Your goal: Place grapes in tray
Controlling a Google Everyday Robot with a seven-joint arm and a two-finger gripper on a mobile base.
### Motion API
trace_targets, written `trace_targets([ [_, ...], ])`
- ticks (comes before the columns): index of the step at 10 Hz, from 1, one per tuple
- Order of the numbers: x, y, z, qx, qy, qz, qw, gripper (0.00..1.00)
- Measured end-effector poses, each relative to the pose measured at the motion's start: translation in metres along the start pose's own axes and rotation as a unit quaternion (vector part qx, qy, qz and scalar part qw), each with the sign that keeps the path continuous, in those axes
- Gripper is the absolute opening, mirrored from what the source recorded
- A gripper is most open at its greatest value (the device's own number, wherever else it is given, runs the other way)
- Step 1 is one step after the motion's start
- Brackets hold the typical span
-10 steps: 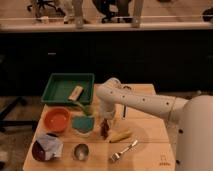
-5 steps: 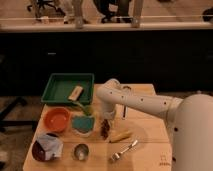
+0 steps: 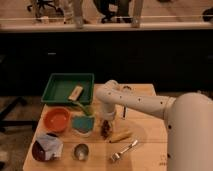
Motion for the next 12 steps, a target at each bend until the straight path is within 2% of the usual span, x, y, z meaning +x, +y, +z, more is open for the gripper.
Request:
trace_targets([
  [2, -0.001, -0.001, 0.004, -0.005, -0.003, 0.000, 1.0000, 0.50],
  [6, 0.002, 0.000, 0.001, 0.002, -0.004, 0.008, 1.0000, 0.08],
  [7, 0.003, 0.000, -0.002, 0.008, -0.001, 0.010, 0.9999, 0.01],
  [12, 0.007, 0.005, -0.022, 0.031, 0.017, 0.033, 0.9988, 0.00],
])
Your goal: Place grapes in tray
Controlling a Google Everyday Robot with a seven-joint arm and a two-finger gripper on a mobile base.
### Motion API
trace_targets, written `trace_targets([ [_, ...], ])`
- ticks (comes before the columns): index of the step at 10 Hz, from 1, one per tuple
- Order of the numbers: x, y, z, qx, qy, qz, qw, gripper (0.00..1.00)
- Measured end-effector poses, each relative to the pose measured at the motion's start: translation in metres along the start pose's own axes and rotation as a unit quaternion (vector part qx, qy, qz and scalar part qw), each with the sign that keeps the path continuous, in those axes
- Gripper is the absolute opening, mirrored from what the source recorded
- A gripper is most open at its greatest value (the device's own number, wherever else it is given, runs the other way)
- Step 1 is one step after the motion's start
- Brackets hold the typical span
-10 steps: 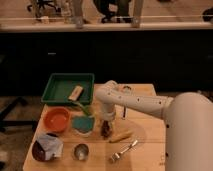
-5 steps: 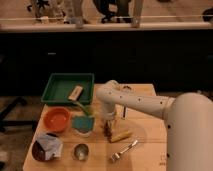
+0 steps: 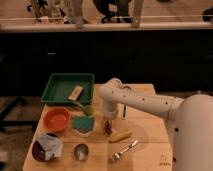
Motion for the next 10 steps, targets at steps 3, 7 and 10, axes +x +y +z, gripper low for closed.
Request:
trace_targets([
  [3, 0.003, 0.002, -0.020, 0.027, 0.014, 0.017, 0.9994, 0.00],
  [7, 0.004, -0.002, -0.056, 0.072, 0.036, 0.048, 0.9957, 0.00],
  [10, 0.003, -0.012, -0.073, 0.095, 0.051, 0.075, 0.9914, 0.00],
])
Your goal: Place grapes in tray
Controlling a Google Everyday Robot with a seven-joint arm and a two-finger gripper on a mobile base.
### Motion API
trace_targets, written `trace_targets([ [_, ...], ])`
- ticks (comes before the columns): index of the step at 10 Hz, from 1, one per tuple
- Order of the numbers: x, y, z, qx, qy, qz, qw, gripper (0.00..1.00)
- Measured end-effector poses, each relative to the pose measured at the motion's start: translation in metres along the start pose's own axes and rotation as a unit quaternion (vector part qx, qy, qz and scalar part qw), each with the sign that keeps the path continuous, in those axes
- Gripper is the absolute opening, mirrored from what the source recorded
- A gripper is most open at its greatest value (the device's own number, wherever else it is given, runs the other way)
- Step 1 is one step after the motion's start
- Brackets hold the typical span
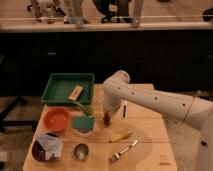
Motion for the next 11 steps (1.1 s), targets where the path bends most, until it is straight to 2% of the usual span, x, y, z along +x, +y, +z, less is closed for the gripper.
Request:
trace_targets([
  [2, -0.002, -0.011, -0.007, 0.014, 0.010, 0.025, 0.9995, 0.00],
  [4, -0.005, -0.021, -0.011, 0.022, 0.013, 0.035, 0.9990, 0.00],
  [7, -0.020, -0.052, -0.021, 0.036, 0.013, 0.024, 0.9990, 0.00],
  [10, -0.026, -0.072, -0.026, 0.041, 0.012, 0.017, 0.9989, 0.00],
  [11, -0.026, -0.073, -0.026, 0.040, 0.012, 0.016, 0.9990, 0.00],
])
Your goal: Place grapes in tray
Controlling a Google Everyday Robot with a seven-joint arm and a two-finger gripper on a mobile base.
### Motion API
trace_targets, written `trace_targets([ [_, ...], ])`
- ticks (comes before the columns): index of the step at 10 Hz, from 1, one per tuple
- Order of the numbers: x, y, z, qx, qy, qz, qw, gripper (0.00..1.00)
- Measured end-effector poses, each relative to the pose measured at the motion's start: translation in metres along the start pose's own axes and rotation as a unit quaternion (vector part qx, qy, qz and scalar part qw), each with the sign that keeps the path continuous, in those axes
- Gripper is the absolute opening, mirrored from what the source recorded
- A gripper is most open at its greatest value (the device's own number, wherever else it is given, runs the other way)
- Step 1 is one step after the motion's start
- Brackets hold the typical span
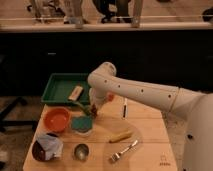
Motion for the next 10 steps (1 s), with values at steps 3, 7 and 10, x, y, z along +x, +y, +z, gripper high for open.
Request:
trace_targets([
  [3, 0.000, 0.000, 0.000, 0.000, 0.001, -0.001, 1.0000, 0.00],
  [7, 0.000, 0.002, 0.001, 0.000, -0.001, 0.000, 1.0000, 0.00],
  [10, 0.002, 0.017, 0.010, -0.001, -0.001, 0.015, 0.9999, 0.00],
])
